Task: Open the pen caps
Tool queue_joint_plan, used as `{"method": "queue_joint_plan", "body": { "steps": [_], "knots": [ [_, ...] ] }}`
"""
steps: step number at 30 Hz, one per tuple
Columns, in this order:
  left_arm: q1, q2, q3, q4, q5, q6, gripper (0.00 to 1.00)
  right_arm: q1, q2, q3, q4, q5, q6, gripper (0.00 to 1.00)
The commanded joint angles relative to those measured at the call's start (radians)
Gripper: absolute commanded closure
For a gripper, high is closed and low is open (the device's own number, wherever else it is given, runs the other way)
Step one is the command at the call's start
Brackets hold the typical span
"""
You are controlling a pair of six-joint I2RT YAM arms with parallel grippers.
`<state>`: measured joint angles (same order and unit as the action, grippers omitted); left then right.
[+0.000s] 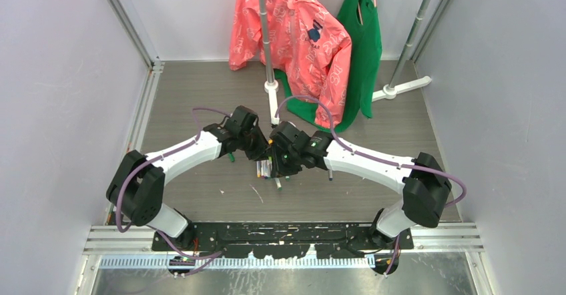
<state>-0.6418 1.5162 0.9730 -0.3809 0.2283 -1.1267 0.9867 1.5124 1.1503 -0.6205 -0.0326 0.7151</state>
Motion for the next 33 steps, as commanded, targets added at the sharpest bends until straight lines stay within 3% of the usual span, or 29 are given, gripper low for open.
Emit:
{"method": "queue_joint_plan", "body": {
  "steps": [1,9,13,14,24,33],
  "knots": [
    [-0.006,-0.055,0.003,0.080,0.032,-0.038,1.00,0.007,0.010,0.019,0.073,-0.016,0.022,0.71],
    [-0.006,-0.085,-0.001,0.080,0.020,-0.055,1.00,0.007,0.016,-0.003,0.095,-0.012,0.038,0.74],
    [-0.006,-0.094,0.002,0.066,0.008,-0.063,1.00,0.007,0.010,-0.025,0.102,-0.010,0.045,0.97],
    [-0.006,-0.100,0.004,0.054,-0.003,-0.064,1.00,0.006,0.006,-0.031,0.101,-0.009,0.047,0.99],
    [-0.004,-0.137,-0.001,-0.044,-0.124,-0.079,1.00,0.023,-0.072,-0.103,0.080,0.022,0.068,0.99],
    [0.026,-0.203,-0.101,0.049,-0.173,-0.309,1.00,0.122,-0.097,-0.190,0.086,0.111,0.107,0.99]
  ]
}}
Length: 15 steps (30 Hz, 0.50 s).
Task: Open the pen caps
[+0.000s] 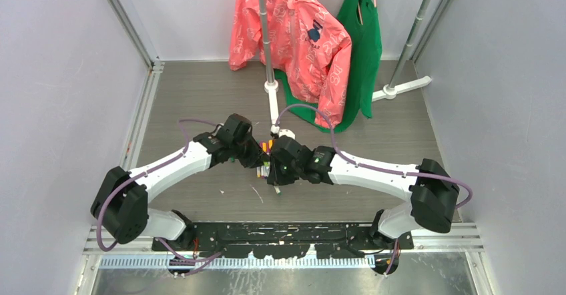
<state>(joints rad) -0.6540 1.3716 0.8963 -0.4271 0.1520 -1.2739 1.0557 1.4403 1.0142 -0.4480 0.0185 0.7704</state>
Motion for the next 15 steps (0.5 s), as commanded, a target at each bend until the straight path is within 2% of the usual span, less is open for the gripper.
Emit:
{"method": "queue_joint_plan", "body": {
  "steps": [1,4,9,15],
  "knots": [
    [0.040,-0.065,-0.029,0.100,-0.107,-0.185,1.00,0.066,-0.026,-0.066,-0.080,0.067,0.057,0.99],
    [0.050,-0.088,-0.049,0.132,-0.135,-0.247,1.00,0.101,-0.035,-0.101,-0.069,0.089,0.076,0.99],
    [0.075,-0.121,-0.067,0.184,-0.175,-0.251,1.00,0.112,-0.113,-0.175,-0.028,0.088,0.101,0.99],
    [0.132,-0.159,-0.185,0.452,-0.123,-0.211,1.00,0.112,-0.212,-0.266,0.096,-0.003,0.131,0.99]
  ]
}}
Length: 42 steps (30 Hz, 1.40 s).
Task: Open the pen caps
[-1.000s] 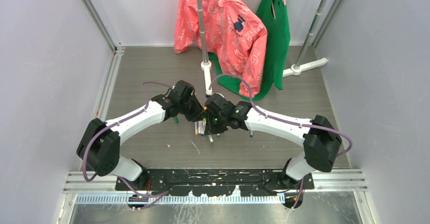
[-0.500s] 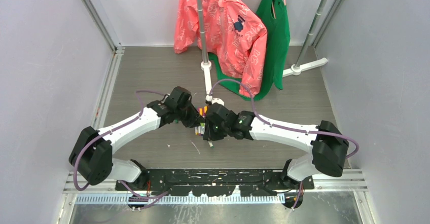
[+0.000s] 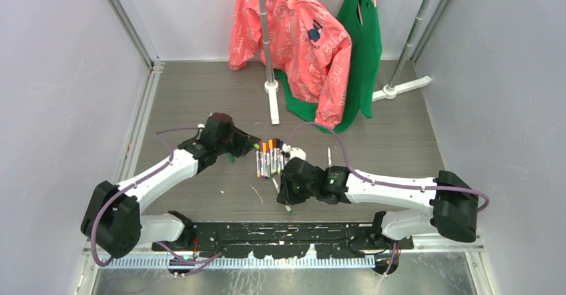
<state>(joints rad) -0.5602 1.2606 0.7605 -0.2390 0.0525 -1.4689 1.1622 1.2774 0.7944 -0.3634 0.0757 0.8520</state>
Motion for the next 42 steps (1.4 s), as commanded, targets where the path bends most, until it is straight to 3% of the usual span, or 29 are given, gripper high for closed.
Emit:
{"method": "queue_joint_plan", "body": {
  "steps": [1,4,6,11,15,27,42],
  "knots": [
    [0.052,-0.047,-0.060,0.306,0.003,0.008,1.00,0.005,-0.058,-0.053,0.024,-0.062,0.051,0.99],
    [0.085,-0.024,-0.031,0.274,0.083,0.121,1.00,0.001,-0.082,-0.037,-0.043,0.014,0.033,0.99],
    [0.088,-0.011,0.042,0.118,0.095,0.224,1.00,-0.010,-0.079,0.000,-0.128,0.087,0.007,0.99],
    [0.082,0.066,0.200,-0.266,0.007,0.434,1.00,-0.074,-0.065,0.052,-0.267,0.252,-0.038,0.99],
    [0.073,0.118,0.253,-0.427,-0.089,0.510,1.00,-0.159,-0.018,0.063,-0.316,0.321,-0.057,0.99],
    [0.045,0.311,0.362,-0.569,-0.219,0.579,1.00,-0.334,0.161,0.093,-0.269,0.346,-0.166,0.99],
    [0.046,0.435,0.400,-0.569,-0.230,0.585,0.96,-0.413,0.299,0.119,-0.223,0.332,-0.215,0.77]
  ]
}}
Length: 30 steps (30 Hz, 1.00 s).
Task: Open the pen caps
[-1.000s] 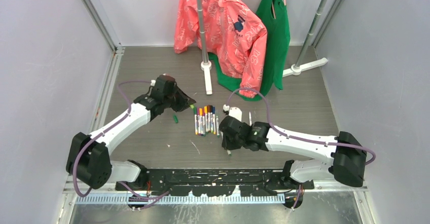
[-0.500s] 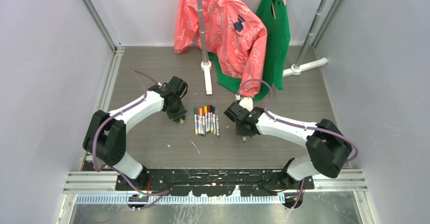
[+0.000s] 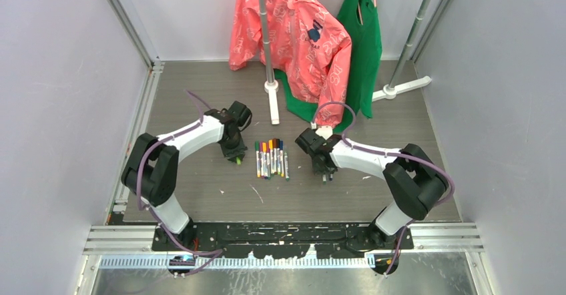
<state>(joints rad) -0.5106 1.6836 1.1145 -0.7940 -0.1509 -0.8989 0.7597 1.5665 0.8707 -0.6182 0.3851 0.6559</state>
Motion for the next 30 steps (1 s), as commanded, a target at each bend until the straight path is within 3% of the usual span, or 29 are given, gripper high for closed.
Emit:
{"method": "queue_joint_plan", "body": {
  "steps": [1,14,20,30],
  "knots": [
    [-0.003,0.017,0.047,-0.014,-0.027,0.015,0.94,-0.013,0.017,0.043,0.033,0.023,-0.021,0.76],
    [-0.003,0.065,0.048,-0.008,-0.028,0.003,0.80,-0.030,0.042,0.063,0.022,0.026,-0.046,0.63],
    [-0.003,0.059,0.040,-0.020,-0.042,-0.008,0.65,-0.031,0.005,0.091,-0.013,0.042,-0.067,0.59],
    [-0.003,0.022,0.053,-0.032,-0.057,-0.026,0.63,-0.024,-0.045,0.160,-0.081,0.060,-0.095,0.56]
  ]
}}
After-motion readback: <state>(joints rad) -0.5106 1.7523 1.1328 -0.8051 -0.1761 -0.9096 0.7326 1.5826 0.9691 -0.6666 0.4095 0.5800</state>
